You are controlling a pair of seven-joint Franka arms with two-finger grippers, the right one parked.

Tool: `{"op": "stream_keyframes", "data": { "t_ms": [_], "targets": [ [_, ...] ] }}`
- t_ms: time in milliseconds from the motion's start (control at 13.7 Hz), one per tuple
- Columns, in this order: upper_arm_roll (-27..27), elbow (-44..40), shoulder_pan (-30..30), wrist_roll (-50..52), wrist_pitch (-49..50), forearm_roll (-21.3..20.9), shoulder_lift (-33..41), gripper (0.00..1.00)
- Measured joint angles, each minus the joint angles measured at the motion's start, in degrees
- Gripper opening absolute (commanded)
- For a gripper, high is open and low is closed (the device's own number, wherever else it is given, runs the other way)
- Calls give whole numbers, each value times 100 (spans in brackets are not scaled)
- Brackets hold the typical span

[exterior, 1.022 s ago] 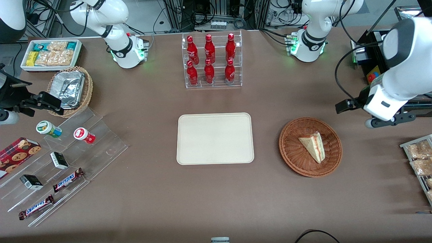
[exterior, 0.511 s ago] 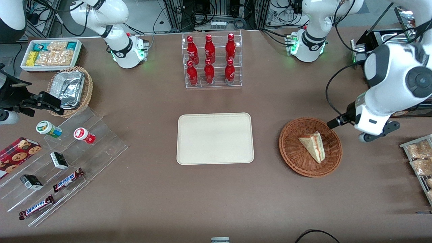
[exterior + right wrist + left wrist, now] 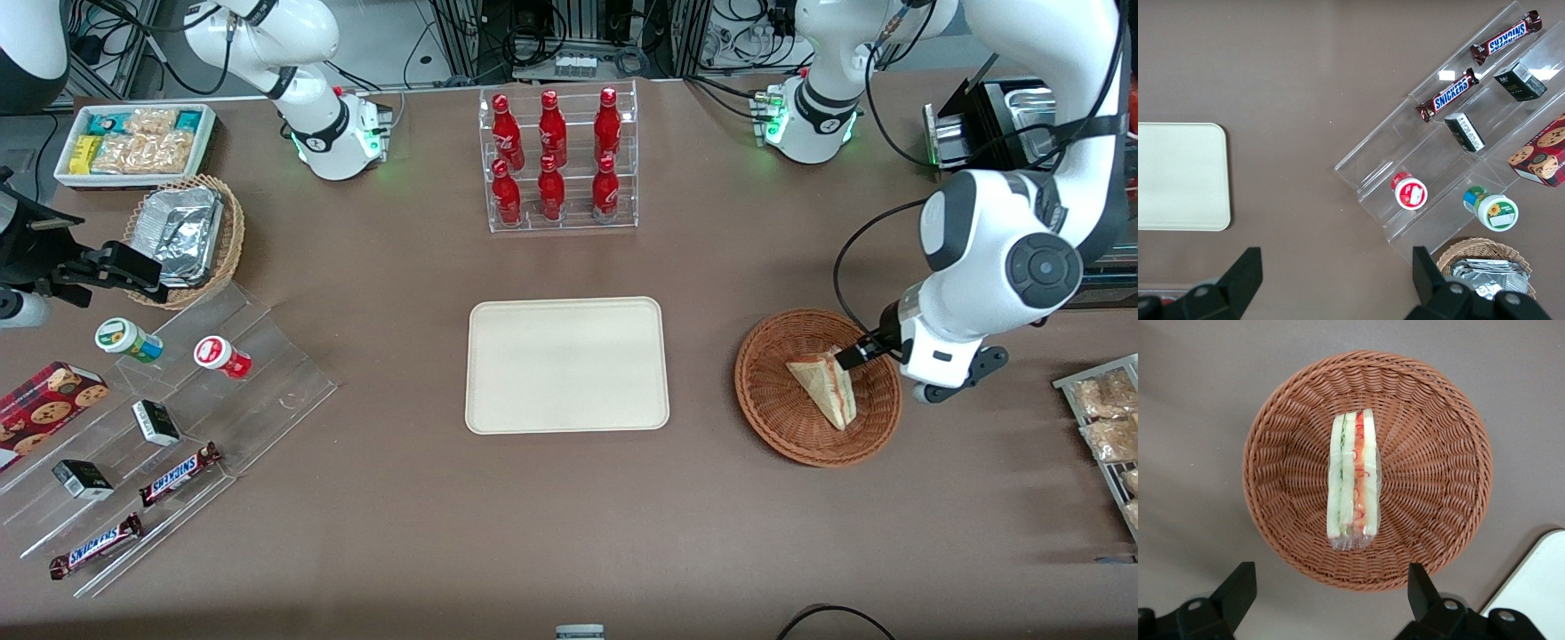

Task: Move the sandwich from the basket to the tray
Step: 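Lower the open left gripper onto the wrapped sandwich in the basket, then close the left gripper on the sandwich's upright edge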

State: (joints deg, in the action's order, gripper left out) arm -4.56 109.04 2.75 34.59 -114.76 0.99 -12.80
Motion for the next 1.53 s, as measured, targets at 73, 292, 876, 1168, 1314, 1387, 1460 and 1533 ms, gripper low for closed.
{"op": "stream_keyframes", "data": {
  "t_ms": [73,292,876,1168,1314,1387,1460,1533],
  "targets": [
    [-10,7,0,0,-68,-10,-88,100],
    [-34,16,7,0,-305,-54,-356,100],
    [-34,698,8,4,-1620,-69,-613,100],
    [-34,1019,8,26,-1987,-69,-652,41],
    [-35,1091,8,29,-2048,-69,-652,0],
    [-35,1095,8,31,-2049,-69,-652,0],
    [-35,1095,8,33,-2053,-69,-652,0],
    [-35,1095,8,34,-2058,-69,-651,0]
  ]
}}
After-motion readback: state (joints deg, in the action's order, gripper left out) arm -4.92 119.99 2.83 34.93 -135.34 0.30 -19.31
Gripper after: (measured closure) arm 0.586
